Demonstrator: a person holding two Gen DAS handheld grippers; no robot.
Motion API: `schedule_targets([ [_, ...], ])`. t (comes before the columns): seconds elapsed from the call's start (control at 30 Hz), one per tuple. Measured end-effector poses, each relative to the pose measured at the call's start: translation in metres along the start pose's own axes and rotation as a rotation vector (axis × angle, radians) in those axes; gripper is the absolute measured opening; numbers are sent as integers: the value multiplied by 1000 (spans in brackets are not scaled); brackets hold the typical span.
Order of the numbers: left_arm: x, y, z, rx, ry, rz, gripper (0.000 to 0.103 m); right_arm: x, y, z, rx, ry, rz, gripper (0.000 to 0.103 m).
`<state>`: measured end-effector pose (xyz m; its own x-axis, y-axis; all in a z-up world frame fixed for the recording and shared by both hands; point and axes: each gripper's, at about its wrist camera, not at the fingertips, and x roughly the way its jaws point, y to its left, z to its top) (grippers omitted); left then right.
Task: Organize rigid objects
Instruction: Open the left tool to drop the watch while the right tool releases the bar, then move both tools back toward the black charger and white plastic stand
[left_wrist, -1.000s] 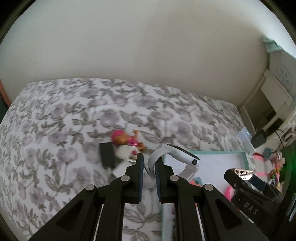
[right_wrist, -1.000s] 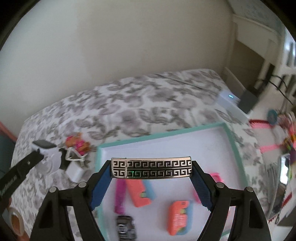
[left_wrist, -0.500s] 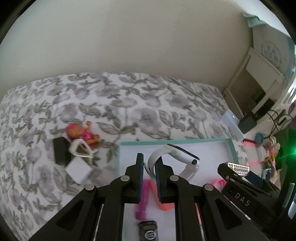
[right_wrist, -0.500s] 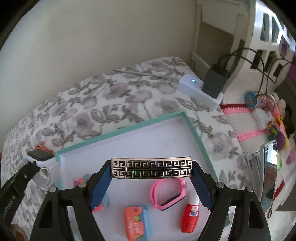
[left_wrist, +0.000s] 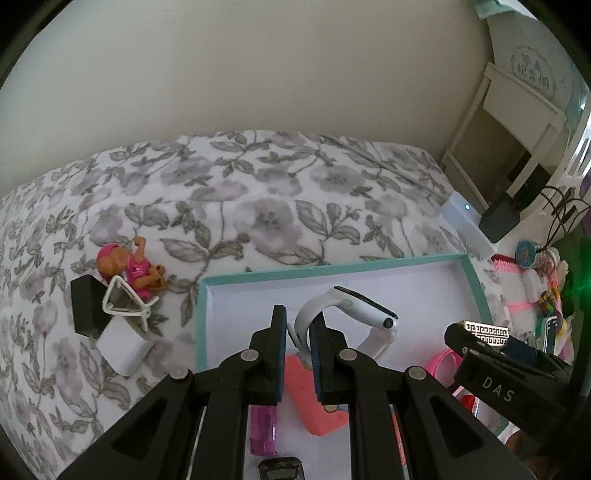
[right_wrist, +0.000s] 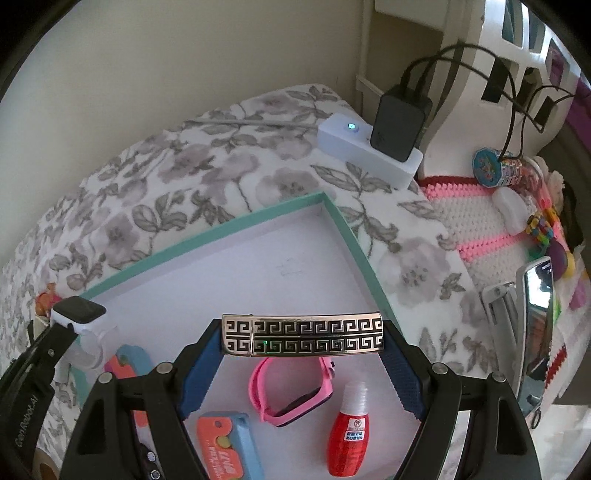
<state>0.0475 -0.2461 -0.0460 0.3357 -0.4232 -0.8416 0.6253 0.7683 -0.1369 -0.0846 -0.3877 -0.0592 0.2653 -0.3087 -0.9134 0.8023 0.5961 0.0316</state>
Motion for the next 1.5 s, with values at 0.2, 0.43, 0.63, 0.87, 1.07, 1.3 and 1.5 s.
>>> schedule_targets([
  [0.2, 8, -2, -4, 9, 23, 12, 12, 6, 0, -2, -6, 1, -2, 84],
  [0.43, 10, 0, -5, 7, 32, 20, 37, 13, 1, -4, -14, 13, -5, 84],
  [0.63, 8, 2, -2, -3, 43, 27, 49, 20, 4, -5, -26, 27, -3, 84],
  [0.87, 2, 12, 2, -40, 52, 44, 61, 21, 5, -5, -38, 35, -3, 84],
  [1.07, -6, 25, 6, -80, 47, 74, 71, 15, 3, -2, -21, 34, 30, 91],
  [1.3, -9, 39, 7, -138, 42, 119, 85, -2, 14, 3, -54, -5, 47, 103],
  [1.5, -10, 51, 6, -178, 38, 162, 97, -12, 28, 3, -87, -26, 80, 103],
])
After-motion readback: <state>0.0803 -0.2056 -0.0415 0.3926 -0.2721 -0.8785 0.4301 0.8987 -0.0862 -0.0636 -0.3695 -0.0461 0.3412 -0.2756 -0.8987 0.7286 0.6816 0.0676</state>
